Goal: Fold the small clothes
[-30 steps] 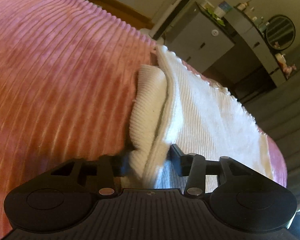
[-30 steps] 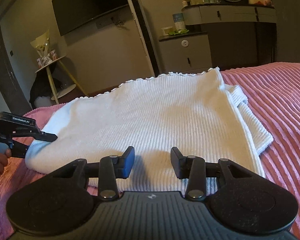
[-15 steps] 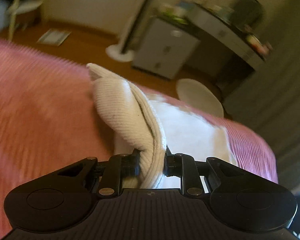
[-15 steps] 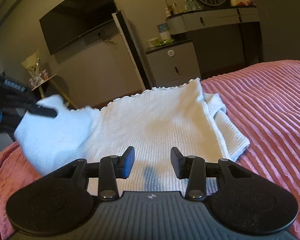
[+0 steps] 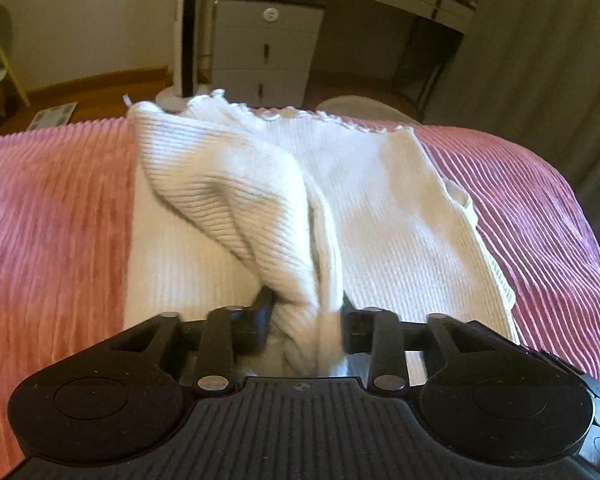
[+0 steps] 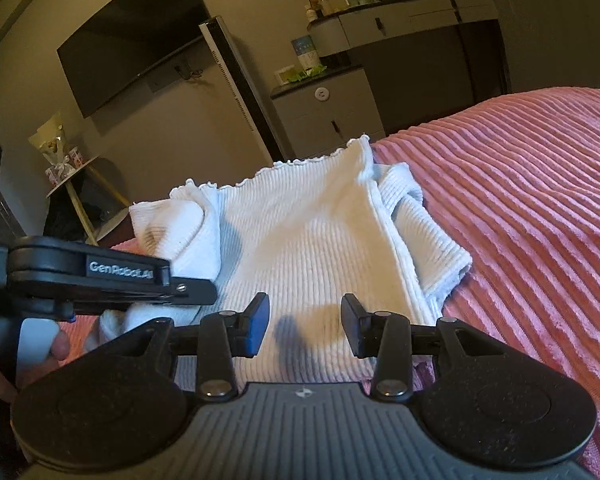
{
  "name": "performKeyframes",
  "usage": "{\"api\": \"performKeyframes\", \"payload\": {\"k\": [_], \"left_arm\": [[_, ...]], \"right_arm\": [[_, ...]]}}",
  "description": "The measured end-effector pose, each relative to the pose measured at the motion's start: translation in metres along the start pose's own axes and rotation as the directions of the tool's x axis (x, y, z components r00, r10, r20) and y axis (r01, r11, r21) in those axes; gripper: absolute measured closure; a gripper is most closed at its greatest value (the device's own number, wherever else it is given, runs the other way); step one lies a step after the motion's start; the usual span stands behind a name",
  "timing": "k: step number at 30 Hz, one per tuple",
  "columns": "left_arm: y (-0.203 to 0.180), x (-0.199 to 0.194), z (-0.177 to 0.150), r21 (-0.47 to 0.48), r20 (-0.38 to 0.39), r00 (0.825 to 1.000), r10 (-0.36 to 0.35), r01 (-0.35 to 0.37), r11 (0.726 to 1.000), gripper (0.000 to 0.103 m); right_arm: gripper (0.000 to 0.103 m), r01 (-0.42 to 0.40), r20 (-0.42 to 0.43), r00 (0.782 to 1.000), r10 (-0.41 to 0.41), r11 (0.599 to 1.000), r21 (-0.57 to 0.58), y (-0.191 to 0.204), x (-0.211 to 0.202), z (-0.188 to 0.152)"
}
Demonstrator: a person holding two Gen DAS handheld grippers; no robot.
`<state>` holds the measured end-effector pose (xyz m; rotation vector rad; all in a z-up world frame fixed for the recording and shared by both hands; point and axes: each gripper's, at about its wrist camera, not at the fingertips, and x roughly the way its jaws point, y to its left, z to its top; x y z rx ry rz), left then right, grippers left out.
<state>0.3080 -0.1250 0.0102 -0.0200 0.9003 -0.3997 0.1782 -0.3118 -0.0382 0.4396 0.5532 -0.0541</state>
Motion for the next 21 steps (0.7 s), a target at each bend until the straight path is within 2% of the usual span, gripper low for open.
{"api": "performKeyframes", "payload": {"k": [3,5,9,11,13,15,18,21], "left_arm": [[-0.008,-0.01,0.003,0.011,0.009,1.0,-0.001,0.001,1.0,0.054],[0.001,-0.026,0.004,0.005,0.028,0.999,-0.045,0.045,0.999,0.05],[0.012,-0.058,-0.003,-0.063,0.061,0.991,-0.118,0.122,0.99,0.048],[0.024,-0.078,-0.011,-0.097,0.104,0.987,-0.122,0.132,0.987,0.041],[0.036,-0.09,-0.024,-0.132,0.128,0.99,-0.061,0.078,0.988,0.038],[0.049,-0.093,-0.042,-0.155,0.136,0.99,0.041,-0.019,0.988,0.038],[0.069,-0.08,-0.065,-0.211,0.093,0.984,0.151,-0.129,0.969,0.038],[0.082,-0.061,-0.081,-0.23,0.09,0.981,0.171,-0.147,0.962,0.038]], "right_arm": [[0.064,-0.002,0.009,1.0,0.002,1.0,-0.004,0.001,-0.003,0.001],[0.064,-0.005,0.013,1.0,0.005,1.0,0.0,0.001,-0.004,0.0],[0.064,-0.008,0.017,1.0,0.008,1.0,0.005,0.002,-0.004,0.001],[0.064,-0.012,0.018,1.0,0.012,1.0,-0.001,0.004,-0.005,0.001],[0.064,-0.017,0.022,1.0,0.017,1.0,0.0,0.006,-0.007,0.002],[0.064,-0.039,0.019,0.999,0.038,0.999,0.014,0.008,-0.007,0.003],[0.064,-0.088,-0.002,0.996,0.088,0.995,0.049,0.011,-0.004,0.004],[0.062,-0.138,-0.026,0.99,0.142,0.985,0.107,0.013,0.0,0.006]]}}
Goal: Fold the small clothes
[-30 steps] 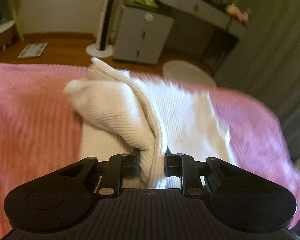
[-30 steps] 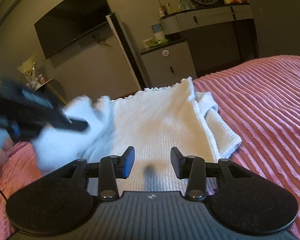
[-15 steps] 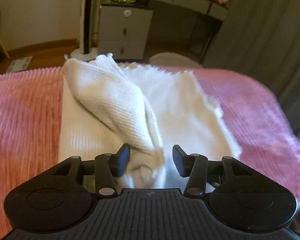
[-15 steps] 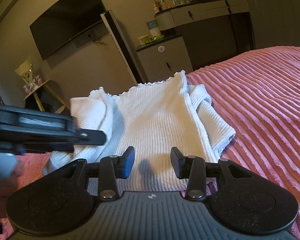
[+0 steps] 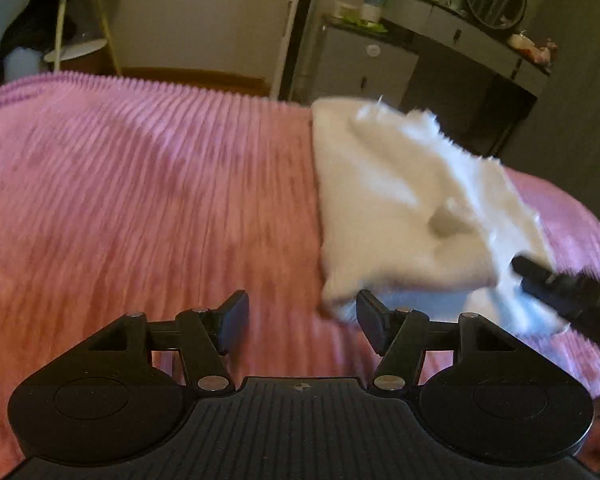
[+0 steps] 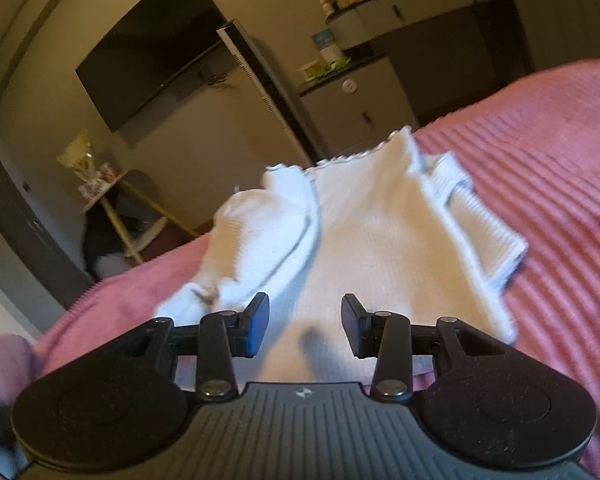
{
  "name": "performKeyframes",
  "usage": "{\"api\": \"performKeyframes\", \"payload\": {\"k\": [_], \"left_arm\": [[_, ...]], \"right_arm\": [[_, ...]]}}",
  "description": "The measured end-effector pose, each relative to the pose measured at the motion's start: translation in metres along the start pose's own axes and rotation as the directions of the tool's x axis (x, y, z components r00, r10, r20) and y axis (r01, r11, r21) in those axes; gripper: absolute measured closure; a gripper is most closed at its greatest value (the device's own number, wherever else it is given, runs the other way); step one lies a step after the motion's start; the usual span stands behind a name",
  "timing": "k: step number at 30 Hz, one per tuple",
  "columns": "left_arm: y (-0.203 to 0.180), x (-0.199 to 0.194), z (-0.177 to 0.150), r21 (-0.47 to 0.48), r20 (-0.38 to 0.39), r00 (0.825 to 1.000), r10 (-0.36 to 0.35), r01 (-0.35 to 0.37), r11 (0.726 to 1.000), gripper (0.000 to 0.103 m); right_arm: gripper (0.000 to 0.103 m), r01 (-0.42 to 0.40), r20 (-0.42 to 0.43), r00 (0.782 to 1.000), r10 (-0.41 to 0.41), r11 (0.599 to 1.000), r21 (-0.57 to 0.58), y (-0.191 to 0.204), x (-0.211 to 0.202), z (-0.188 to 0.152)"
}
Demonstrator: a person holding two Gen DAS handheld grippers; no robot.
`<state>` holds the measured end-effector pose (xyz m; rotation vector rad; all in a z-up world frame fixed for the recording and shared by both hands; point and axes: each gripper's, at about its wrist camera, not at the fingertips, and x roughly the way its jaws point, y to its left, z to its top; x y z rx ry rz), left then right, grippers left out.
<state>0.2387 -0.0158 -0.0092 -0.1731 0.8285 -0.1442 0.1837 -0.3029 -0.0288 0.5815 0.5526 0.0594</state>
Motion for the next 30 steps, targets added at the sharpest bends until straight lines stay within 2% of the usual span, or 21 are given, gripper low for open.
{"api": "performKeyframes", "payload": {"k": [2,7,11,12,16,17,18,19,21,22,25,27,30], "left_arm": [[-0.001,0.011,-0.008,0.014,-0.004,1.0,0.01,-0.01,1.0,0.037],[-0.006,0.013,-0.014,0.128,0.032,0.999,0.015,-0.019,0.992,0.036],[0.003,0.005,-0.014,0.079,0.011,1.0,-0.015,0.014,0.997,0.035],[0.005,0.003,-0.013,0.064,0.009,1.0,-0.024,0.023,0.998,0.035],[0.008,-0.003,-0.009,0.02,0.024,0.999,-0.034,0.033,0.999,0.035],[0.007,-0.003,-0.009,0.022,0.027,0.999,-0.028,0.028,0.999,0.035],[0.007,-0.003,-0.009,0.023,0.024,0.999,-0.026,0.025,0.999,0.035],[0.007,-0.003,-0.008,0.015,0.015,1.0,-0.026,0.026,1.0,0.035],[0.01,-0.004,-0.007,-0.008,-0.006,1.0,-0.029,0.029,1.0,0.035],[0.01,-0.006,-0.005,-0.018,-0.025,0.999,-0.026,0.025,1.0,0.037],[0.01,-0.018,0.001,-0.017,-0.004,0.999,-0.032,0.032,0.999,0.037],[0.01,-0.018,0.002,-0.013,-0.005,1.0,-0.026,0.026,1.0,0.036],[0.014,-0.015,0.002,-0.034,-0.047,0.999,0.0,-0.001,0.999,0.036]], "right_arm": [[0.059,-0.036,-0.014,0.999,0.036,0.998,0.051,-0.004,0.006,0.006],[0.057,-0.103,-0.069,0.991,0.119,0.975,0.198,-0.012,0.043,0.026],[0.055,-0.124,-0.102,0.984,0.149,0.969,0.215,-0.007,0.075,0.038],[0.052,-0.129,-0.106,0.982,0.153,0.97,0.208,-0.003,0.08,0.04],[0.053,-0.152,-0.141,0.975,0.174,0.976,0.154,0.011,0.1,0.043],[0.056,-0.153,-0.153,0.973,0.174,0.978,0.143,0.013,0.103,0.043],[0.069,-0.148,-0.162,0.973,0.166,0.982,0.117,0.016,0.105,0.043],[0.077,-0.144,-0.167,0.974,0.155,0.987,0.077,0.019,0.107,0.043],[0.077,-0.147,-0.178,0.972,0.154,0.988,0.053,0.019,0.108,0.045],[0.073,-0.15,-0.186,0.97,0.159,0.987,0.059,0.017,0.109,0.047],[0.065,-0.144,-0.203,0.966,0.159,0.986,0.085,0.015,0.117,0.051],[0.065,-0.145,-0.211,0.964,0.161,0.985,0.089,0.017,0.122,0.051],[0.057,-0.171,-0.215,0.958,0.191,0.979,0.109,0.018,0.122,0.053]]}}
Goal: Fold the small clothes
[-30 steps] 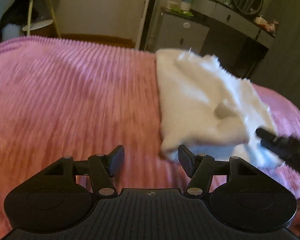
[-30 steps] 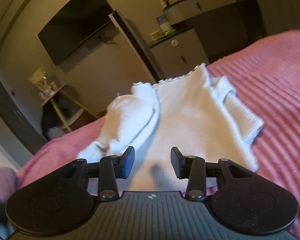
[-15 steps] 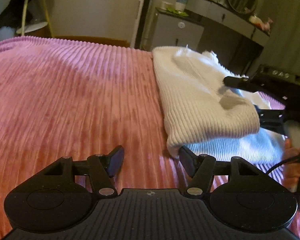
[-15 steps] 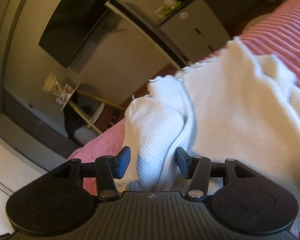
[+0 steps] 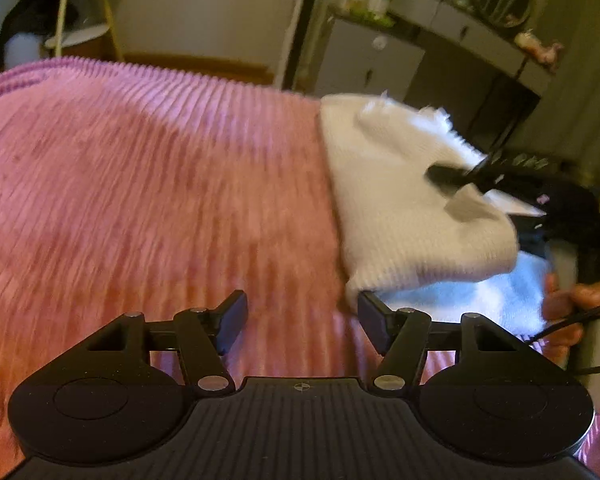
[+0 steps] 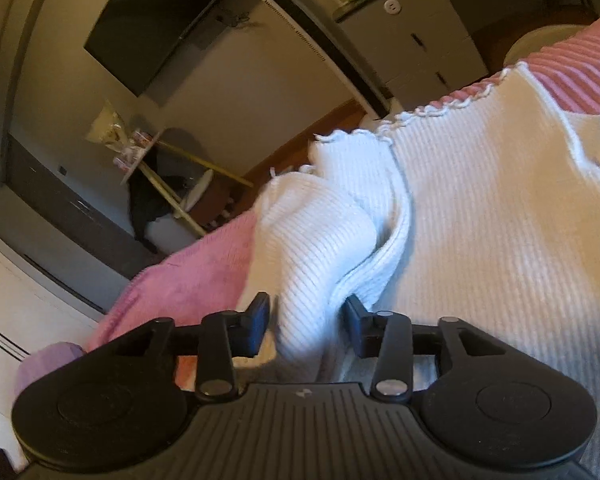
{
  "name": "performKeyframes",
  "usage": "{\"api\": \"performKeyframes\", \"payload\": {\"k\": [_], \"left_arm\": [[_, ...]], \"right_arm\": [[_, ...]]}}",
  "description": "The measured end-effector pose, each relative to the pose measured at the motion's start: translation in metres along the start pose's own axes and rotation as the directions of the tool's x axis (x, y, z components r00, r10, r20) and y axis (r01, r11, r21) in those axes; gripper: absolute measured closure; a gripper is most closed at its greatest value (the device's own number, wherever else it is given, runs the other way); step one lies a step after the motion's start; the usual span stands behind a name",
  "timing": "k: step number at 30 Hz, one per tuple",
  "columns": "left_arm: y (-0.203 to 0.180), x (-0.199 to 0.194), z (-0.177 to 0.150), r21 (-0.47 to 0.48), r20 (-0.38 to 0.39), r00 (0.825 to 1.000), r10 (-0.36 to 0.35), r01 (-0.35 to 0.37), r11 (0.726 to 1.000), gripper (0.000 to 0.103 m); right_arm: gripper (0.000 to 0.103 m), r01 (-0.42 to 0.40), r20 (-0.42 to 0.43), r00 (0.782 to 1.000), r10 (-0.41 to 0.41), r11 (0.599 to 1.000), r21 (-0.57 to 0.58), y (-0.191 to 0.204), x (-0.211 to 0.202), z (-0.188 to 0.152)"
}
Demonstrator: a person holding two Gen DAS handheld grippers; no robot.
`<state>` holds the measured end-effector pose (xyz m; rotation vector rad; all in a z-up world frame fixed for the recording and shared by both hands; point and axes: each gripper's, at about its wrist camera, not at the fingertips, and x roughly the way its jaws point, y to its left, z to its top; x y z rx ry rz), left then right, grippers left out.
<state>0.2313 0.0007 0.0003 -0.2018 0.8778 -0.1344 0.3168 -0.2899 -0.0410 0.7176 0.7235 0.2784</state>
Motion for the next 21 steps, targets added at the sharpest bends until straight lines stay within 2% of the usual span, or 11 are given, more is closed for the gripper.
{"api": "performKeyframes", "payload": {"k": [3,6,8,9,10,12,16,17,19,20,21], "left_arm": [[0.007,-0.003,0.003,-0.029,0.013,1.0,0.014,-0.013,0.999,0.036],[0.009,-0.003,0.004,-0.025,0.042,0.996,0.074,-0.073,0.997,0.036],[0.009,0.001,0.003,-0.02,0.04,0.994,0.105,-0.104,0.994,0.036],[0.01,0.004,0.002,-0.02,0.037,0.993,0.113,-0.112,0.994,0.036],[0.01,0.006,0.001,-0.022,0.034,0.993,0.117,-0.116,0.993,0.036],[0.012,0.009,-0.002,-0.03,0.027,0.993,0.118,-0.118,0.993,0.035],[0.013,0.01,-0.003,-0.031,0.015,0.993,0.115,-0.114,0.993,0.033],[0.013,0.009,-0.003,-0.039,0.018,0.994,0.109,-0.108,0.993,0.032],[0.015,0.008,-0.003,-0.058,0.018,0.995,0.097,-0.096,0.994,0.032],[0.015,0.008,-0.003,-0.063,0.019,0.995,0.096,-0.094,0.994,0.032],[0.015,0.009,-0.003,-0.062,0.018,0.995,0.095,-0.093,0.994,0.031]], "right_arm": [[0.053,-0.003,-0.007,1.0,0.002,0.999,-0.034,0.005,0.0,0.001],[0.053,0.016,-0.024,1.0,-0.017,0.998,-0.065,0.01,0.006,0.001],[0.063,0.035,-0.03,0.999,-0.039,0.993,-0.111,0.016,0.009,0.001],[0.078,0.06,-0.024,0.998,-0.064,0.987,-0.152,0.022,0.01,0.0],[0.084,0.079,-0.018,0.996,-0.083,0.981,-0.177,0.026,0.011,-0.001],[0.088,0.103,0.017,0.995,-0.102,0.967,-0.232,0.036,0.006,-0.002],[0.089,0.248,0.191,0.965,-0.18,0.865,-0.436,0.072,-0.023,-0.007],[0.089,0.297,0.246,0.948,-0.201,0.832,-0.468,0.078,-0.033,-0.009],[0.089,0.423,0.358,0.897,-0.258,0.736,-0.528,0.086,-0.051,-0.015],[0.089,0.445,0.377,0.886,-0.271,0.724,-0.527,0.085,-0.058,-0.016],[0.088,0.461,0.387,0.877,-0.285,0.728,-0.508,0.081,-0.067,-0.017]]}}
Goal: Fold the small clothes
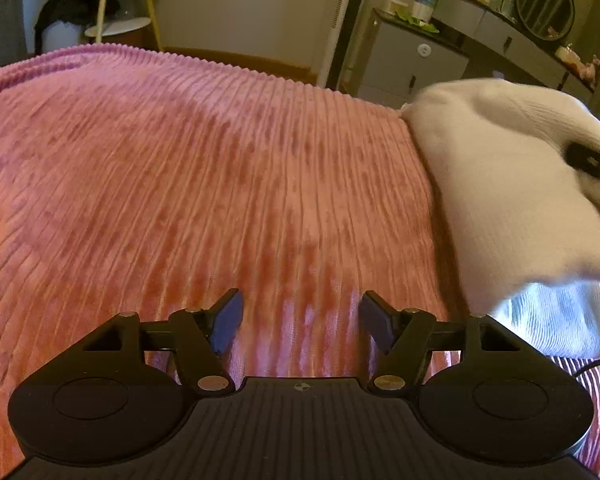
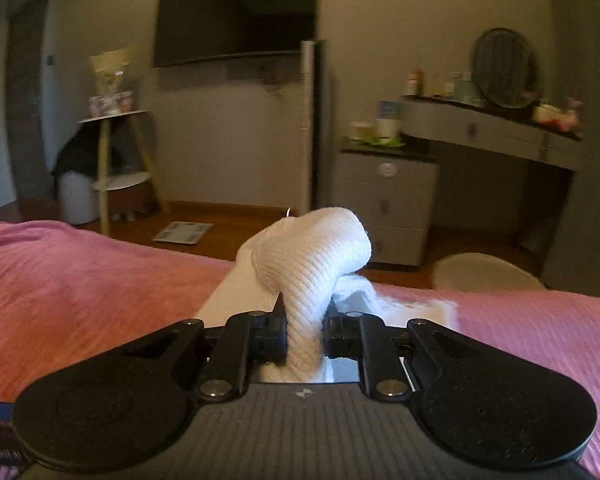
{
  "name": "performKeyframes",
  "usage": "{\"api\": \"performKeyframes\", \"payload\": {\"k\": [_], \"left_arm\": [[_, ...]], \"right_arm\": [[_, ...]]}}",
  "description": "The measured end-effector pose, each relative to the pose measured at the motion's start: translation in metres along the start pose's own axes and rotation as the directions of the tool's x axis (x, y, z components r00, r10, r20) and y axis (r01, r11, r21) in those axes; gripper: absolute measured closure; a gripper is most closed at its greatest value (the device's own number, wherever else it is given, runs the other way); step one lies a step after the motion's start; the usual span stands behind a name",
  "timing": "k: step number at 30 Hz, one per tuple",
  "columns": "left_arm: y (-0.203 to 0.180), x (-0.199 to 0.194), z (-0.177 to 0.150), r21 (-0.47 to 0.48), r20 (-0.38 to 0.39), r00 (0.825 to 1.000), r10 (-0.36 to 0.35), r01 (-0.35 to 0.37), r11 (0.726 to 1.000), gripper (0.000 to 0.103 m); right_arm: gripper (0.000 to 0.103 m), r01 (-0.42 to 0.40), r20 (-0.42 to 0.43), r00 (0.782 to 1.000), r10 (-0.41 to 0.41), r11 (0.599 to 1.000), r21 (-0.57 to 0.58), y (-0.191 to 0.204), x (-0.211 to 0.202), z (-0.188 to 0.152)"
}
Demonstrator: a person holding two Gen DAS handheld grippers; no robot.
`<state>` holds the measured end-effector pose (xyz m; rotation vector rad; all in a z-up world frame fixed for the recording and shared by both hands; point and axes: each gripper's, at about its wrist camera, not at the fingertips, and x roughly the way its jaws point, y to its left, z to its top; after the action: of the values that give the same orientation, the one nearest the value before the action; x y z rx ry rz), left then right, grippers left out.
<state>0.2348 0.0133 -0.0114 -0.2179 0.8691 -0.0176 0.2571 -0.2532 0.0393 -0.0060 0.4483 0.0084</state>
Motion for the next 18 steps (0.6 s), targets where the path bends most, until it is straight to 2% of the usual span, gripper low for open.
{"api": "performKeyframes", "payload": {"k": [2,4,5,7,8,10,11,14,16,18], "left_arm": [[-0.001,0.0,-0.001,0.004,0.007,1.0,-0.006,0.006,1.0,0.031],[-0.003,-0.001,-0.002,0.012,0.012,1.0,-0.022,0.022,1.0,0.03],[-0.005,0.0,-0.003,0.019,0.008,1.0,-0.023,0.023,1.0,0.03],[-0.01,-0.001,-0.005,0.042,0.02,1.0,-0.018,0.017,0.999,0.03],[-0.013,-0.002,-0.005,0.061,0.023,1.0,-0.017,0.016,0.998,0.03],[-0.016,-0.005,-0.004,0.072,0.034,0.999,-0.036,0.034,0.997,0.03],[-0.017,-0.006,-0.003,0.069,0.036,0.998,-0.055,0.052,0.996,0.029],[-0.023,-0.01,-0.001,0.071,0.039,0.994,-0.107,0.104,0.992,0.026],[-0.033,-0.009,-0.002,0.1,0.014,0.988,-0.152,0.149,0.984,0.026],[-0.046,-0.006,-0.005,0.144,-0.028,0.98,-0.195,0.197,0.97,0.026]], "right_arm": [[0.088,0.044,-0.011,0.999,-0.044,0.999,-0.006,-0.01,-0.008,-0.011],[0.086,0.074,-0.077,0.994,-0.075,0.997,-0.019,-0.02,-0.001,-0.027],[0.085,0.075,-0.119,0.99,-0.076,0.997,-0.007,-0.026,0.007,-0.036],[0.073,0.058,-0.22,0.975,-0.043,0.996,0.063,-0.042,0.021,-0.051],[0.071,0.034,-0.208,0.978,-0.002,0.988,0.148,-0.054,0.019,-0.053],[0.049,-0.014,-0.168,0.983,0.067,0.954,0.3,-0.075,0.011,-0.05],[0.047,-0.019,-0.145,0.987,0.074,0.936,0.351,-0.084,0.008,-0.049],[0.046,-0.076,-0.108,0.984,0.143,0.877,0.474,-0.11,0.011,-0.043],[0.046,-0.105,-0.139,0.967,0.215,0.829,0.55,-0.124,0.029,-0.041],[0.047,-0.106,-0.172,0.952,0.255,0.796,0.596,-0.128,0.048,-0.043]]}}
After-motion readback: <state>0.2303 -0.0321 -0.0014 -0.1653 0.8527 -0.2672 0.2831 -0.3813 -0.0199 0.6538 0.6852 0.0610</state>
